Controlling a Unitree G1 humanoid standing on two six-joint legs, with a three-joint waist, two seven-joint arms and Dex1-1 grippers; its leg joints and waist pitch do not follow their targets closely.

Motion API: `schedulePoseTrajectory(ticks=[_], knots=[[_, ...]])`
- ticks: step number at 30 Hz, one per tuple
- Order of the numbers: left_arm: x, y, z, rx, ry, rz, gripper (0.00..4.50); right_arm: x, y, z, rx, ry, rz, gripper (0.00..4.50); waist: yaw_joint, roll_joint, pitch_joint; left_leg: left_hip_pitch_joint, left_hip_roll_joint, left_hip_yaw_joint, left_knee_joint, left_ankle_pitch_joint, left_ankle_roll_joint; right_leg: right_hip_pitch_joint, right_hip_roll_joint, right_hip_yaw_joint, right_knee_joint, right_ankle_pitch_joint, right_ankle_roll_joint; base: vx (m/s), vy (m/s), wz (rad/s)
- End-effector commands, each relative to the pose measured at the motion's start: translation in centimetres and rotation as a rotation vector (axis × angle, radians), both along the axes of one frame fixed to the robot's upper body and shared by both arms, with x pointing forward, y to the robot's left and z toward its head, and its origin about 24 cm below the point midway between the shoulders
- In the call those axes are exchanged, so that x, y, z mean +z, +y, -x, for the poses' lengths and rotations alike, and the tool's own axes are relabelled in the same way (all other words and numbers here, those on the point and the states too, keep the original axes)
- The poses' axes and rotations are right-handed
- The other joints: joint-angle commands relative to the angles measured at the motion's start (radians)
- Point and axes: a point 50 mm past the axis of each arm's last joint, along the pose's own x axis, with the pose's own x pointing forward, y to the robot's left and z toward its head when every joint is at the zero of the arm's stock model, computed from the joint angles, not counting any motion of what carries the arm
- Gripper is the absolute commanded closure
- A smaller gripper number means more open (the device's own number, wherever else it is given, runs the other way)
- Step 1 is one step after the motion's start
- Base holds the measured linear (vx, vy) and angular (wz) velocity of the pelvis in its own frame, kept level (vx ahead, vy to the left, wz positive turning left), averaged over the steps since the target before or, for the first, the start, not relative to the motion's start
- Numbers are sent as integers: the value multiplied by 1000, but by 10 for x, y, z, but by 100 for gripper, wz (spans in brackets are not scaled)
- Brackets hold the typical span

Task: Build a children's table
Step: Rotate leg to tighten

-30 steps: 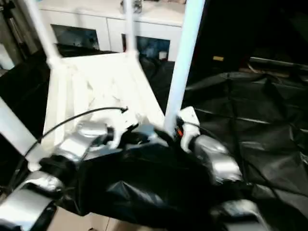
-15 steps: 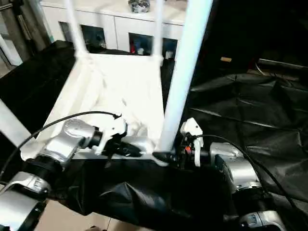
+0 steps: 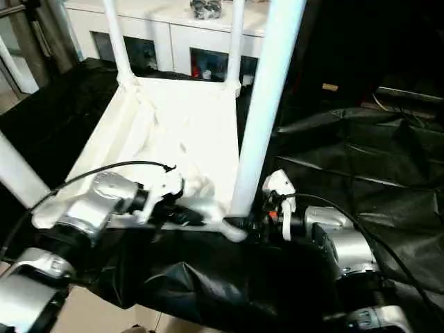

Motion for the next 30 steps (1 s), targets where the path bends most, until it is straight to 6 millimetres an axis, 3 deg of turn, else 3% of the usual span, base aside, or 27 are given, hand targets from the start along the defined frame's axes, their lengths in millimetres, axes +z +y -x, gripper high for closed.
schedulePoseTrajectory(ticks=[1,3,8,11,13,14,20,26,30], knots=[[10,-11,-13,147,-77,64,450,-11,14,-4,-76,12,9,187,-8,-3,-57,17,5,0,-65,-281,12,41,-34,22,-75,-263,-215,0,0,0],[8,-16,-13,178,-79,66,450,-16,17,-9,-153,19,32,189,-19,-6,-56,10,1,-5,-69,-287,-1,44,-33,20,-76,-302,-194,0,0,0],[8,-39,-15,249,-94,82,450,-30,31,-25,-439,53,105,192,-51,-4,-54,8,-3,-8,-71,-309,-8,37,-30,18,-85,-372,-171,0,0,0],[10,-47,-15,253,-96,90,450,-31,38,-29,-477,33,117,192,-55,-2,-56,13,-3,-7,-68,-327,-5,33,-30,18,-92,-397,-158,0,0,0],[10,-50,-14,241,-96,94,450,-29,42,-29,-467,27,98,192,-53,-1,-56,13,-2,-6,-69,-322,1,32,-28,19,-91,-362,-166,0,0,0],[11,-51,-13,229,-94,96,450,-27,43,-29,-445,23,75,138,-52,2,-57,12,-2,-6,-69,-314,6,35,-26,20,-87,-326,-175,0,0,0],[11,-42,-7,127,-70,95,450,-15,36,-20,-247,-16,30,82,-47,3,-61,9,-1,-2,-64,-269,35,44,-26,20,-76,-207,-213,0,0,0],[12,-28,0,12,-40,93,450,-3,25,-9,-51,-66,3,82,-43,2,-63,7,2,-1,-61,-230,63,50,-26,21,-63,-111,-255,0,0,0],[12,-17,2,-46,-18,71,450,2,15,-9,-5,-77,0,82,-39,3,-60,9,5,1,-62,-243,64,48,-27,20,-65,-145,-263,0,0,0]])
